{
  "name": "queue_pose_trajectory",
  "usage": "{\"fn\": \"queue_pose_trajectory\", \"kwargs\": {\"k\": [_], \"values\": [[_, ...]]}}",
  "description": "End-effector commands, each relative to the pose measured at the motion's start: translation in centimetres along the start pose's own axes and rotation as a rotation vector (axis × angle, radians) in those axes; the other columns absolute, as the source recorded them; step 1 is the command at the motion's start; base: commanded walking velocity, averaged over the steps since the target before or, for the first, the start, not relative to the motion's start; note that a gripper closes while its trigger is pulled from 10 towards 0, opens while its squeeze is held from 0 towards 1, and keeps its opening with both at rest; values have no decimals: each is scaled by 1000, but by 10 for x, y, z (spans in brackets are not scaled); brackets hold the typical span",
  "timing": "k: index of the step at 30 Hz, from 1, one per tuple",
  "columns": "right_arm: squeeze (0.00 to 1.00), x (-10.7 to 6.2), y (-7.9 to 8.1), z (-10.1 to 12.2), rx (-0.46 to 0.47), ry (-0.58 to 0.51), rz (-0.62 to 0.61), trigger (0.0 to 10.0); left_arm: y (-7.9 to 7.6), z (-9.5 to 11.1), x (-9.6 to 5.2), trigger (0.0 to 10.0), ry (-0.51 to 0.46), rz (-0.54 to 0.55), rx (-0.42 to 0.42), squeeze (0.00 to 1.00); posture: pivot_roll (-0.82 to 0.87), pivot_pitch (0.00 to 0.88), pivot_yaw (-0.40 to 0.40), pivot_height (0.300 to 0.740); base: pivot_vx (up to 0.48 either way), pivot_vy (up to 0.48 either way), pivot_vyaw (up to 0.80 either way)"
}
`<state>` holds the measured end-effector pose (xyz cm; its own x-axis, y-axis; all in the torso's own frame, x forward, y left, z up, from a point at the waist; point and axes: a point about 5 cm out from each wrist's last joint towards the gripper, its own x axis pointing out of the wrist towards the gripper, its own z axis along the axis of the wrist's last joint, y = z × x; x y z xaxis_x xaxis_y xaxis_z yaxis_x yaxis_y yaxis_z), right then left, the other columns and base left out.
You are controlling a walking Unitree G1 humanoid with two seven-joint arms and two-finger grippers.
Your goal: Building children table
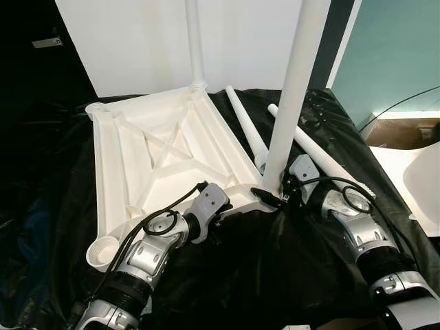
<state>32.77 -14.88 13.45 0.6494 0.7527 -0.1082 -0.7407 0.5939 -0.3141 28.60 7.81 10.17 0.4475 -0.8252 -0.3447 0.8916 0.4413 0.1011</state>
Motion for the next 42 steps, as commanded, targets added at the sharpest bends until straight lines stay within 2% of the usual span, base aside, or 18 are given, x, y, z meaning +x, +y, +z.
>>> {"fn": "queue_pose_trajectory", "kwargs": {"k": [1, 4, 6, 8, 9, 10, 16, 23, 24, 25, 26, 28, 29, 32, 34, 35, 37, 42], "values": [[0, -7, -10, 3, 15, 8, -26, 0, -11, -21, 0, 10000, 86, -69, -39, 0, -22, 0, -4, 740, 0, 0, 0], [0, -8, -11, 1, 50, 4, -55, 0, -12, -22, 0, 10000, 86, -71, -40, 0, -21, 0, -4, 740, 0, 0, 0], [0, -13, -8, -11, 108, 5, -255, 0, -14, -23, -1, 10000, 89, -77, -41, 0, -18, 0, -6, 740, 0, 0, 0], [0, -13, -8, -11, 108, 5, -255, 0, -14, -23, -1, 10000, 89, -77, -41, 0, -18, 0, -6, 740, 0, 0, 0], [0, -18, 0, -24, 156, 24, -415, 0, -13, -25, -2, 10000, 94, -74, -42, 0, -18, 0, -7, 740, 0, 0, 0], [0, -19, 8, -28, 181, 27, -446, 0, -12, -24, -2, 10000, 94, -69, -42, 0, -11, 0, -8, 740, 0, 0, 0], [0, -15, 29, -31, 207, 21, -576, 0, -10, -23, -3, 10000, 93, -62, -39, 0, -12, 0, 5, 740, 0, 0, 0], [0, -21, 28, -31, 205, 24, -631, 0, -10, -23, -4, 10000, 96, -70, -35, 0, -15, 0, 17, 740, 0, 0, 0], [0, -22, 27, -31, 197, 32, -645, 4314, -9, -23, -4, 10000, 99, -71, -33, 0, -16, 0, 18, 740, 0, 0, 0], [0, -22, 27, -31, 197, 32, -645, 4314, -9, -23, -4, 10000, 99, -71, -33, 0, -16, 0, 18, 740, 0, 0, 0], [0, -20, 26, -29, 187, 32, -636, 10000, -9, -22, -4, 10000, 101, -71, -32, 0, -16, 0, 18, 740, 0, 0, 0], [0, -17, 24, -21, 155, 3, -585, 10000, -8, -21, -3, 10000, 97, -73, -35, 0, -19, 0, 23, 740, 0, 0, 0], [1000, -16, 23, -18, 148, -12, -566, 10000, -8, -20, -3, 10000, 96, -74, -37, 0, -17, 0, 22, 740, 0, 0, 0], [1000, -16, 21, -16, 154, -30, -547, 10000, -8, -20, -3, 10000, 96, -74, -38, 0, -16, 0, 21, 740, 0, 0, 0], [1000, -13, 17, -11, 153, -41, -474, 10000, -7, -20, -3, 10000, 96, -68, -39, 0, -16, 0, 20, 740, 0, 0, 0], [0, -11, 17, -9, 135, -38, -403, 10000, -7, -20, -3, 10000, 95, -68, -41, 0, -16, 0, 20, 740, 0, 0, 0], [0, -11, 16, -8, 121, -33, -356, 10000, -7, -20, -3, 10000, 95, -68, -42, 0, -16, 0, 19, 740, 0, 0, 0], [0, -16, 10, -10, -7, 34, -145, 10000, -7, -19, -4, 10000, 92, -67, -51, 0, -16, 0, 18, 740, 0, 0, 0]]}}
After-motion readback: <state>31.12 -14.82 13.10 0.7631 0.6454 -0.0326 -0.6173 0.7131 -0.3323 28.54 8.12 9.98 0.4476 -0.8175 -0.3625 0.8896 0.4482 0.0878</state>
